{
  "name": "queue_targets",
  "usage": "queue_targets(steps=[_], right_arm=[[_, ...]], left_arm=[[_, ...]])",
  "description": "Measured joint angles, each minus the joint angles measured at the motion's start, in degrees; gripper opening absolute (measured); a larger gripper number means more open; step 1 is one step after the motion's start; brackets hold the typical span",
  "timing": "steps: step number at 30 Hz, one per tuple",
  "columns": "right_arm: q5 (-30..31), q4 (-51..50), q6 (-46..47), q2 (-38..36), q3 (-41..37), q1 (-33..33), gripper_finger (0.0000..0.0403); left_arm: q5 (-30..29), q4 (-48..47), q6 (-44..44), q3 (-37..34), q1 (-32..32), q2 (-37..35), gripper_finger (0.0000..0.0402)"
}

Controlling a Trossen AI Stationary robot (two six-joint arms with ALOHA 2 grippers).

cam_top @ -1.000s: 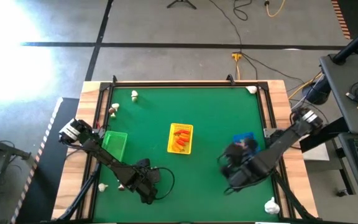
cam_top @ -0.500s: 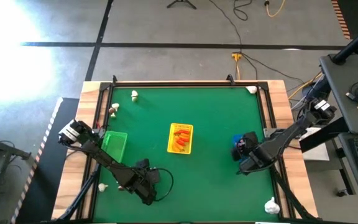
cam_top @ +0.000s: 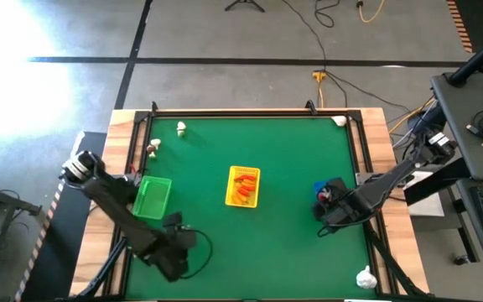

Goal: Sort produce into baskets
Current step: Put the brown mushroom into the blue bin

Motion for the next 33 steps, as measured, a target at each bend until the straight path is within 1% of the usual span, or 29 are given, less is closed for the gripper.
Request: queue_targets(steps=[3, 5, 7, 10, 13, 15, 17, 19, 22, 24, 27, 33], right_arm=[[5.5, -0.2, -1.6, 0.0, 3.2, 0.1, 0.0189], [9.2, 0.0, -2.6, 0.7, 5.3, 0.1, 0.0190], [12.4, 0.0, -2.7, 1.6, 7.0, 0.0, 0.0190], [15.4, 0.2, -3.1, 3.2, 9.0, 0.0, 0.0191], [16.0, 0.3, -4.1, 5.2, 10.2, 0.0, 0.0191], [15.9, 0.3, -4.3, 6.6, 10.8, 0.0, 0.0188], [15.0, 0.3, -5.1, 8.0, 11.4, 0.0, 0.0185], [14.7, 0.4, -6.2, 9.4, 12.0, 0.0, 0.0180], [14.2, 0.4, -7.4, 11.2, 12.5, 0.0, 0.0174], [13.7, 0.4, -7.4, 12.1, 12.5, 0.0, 0.0169], [12.4, 0.4, -7.1, 12.8, 12.5, 0.0, 0.0163], [10.5, 0.7, -6.9, 13.0, 12.5, 0.0, 0.0150]], left_arm=[[0.7, -0.1, -3.8, 0.0, -4.5, -3.1, 0.0156], [1.8, 0.0, -7.2, -0.1, -7.7, -3.6, 0.0156], [2.4, -0.3, -12.5, -0.4, -10.2, -3.8, 0.0155], [1.8, 0.2, -23.6, -1.4, -13.6, -3.6, 0.0158], [0.0, -0.4, -34.1, -2.9, -15.4, -3.2, 0.0172], [-0.3, -3.1, -43.0, -4.2, -15.5, -3.1, 0.0185], [1.2, -4.3, -51.1, -6.1, -15.5, -2.8, 0.0197], [2.2, -2.7, -56.1, -7.4, -15.5, -2.7, 0.0207], [2.6, 4.9, -57.0, -8.7, -15.2, -2.4, 0.0216], [3.2, 7.8, -57.1, -9.3, -14.9, -1.7, 0.0217], [3.2, 8.6, -57.1, -9.3, -14.9, -0.7, 0.0216], [4.3, 6.8, -56.6, -7.5, -14.9, -0.3, 0.0215]])
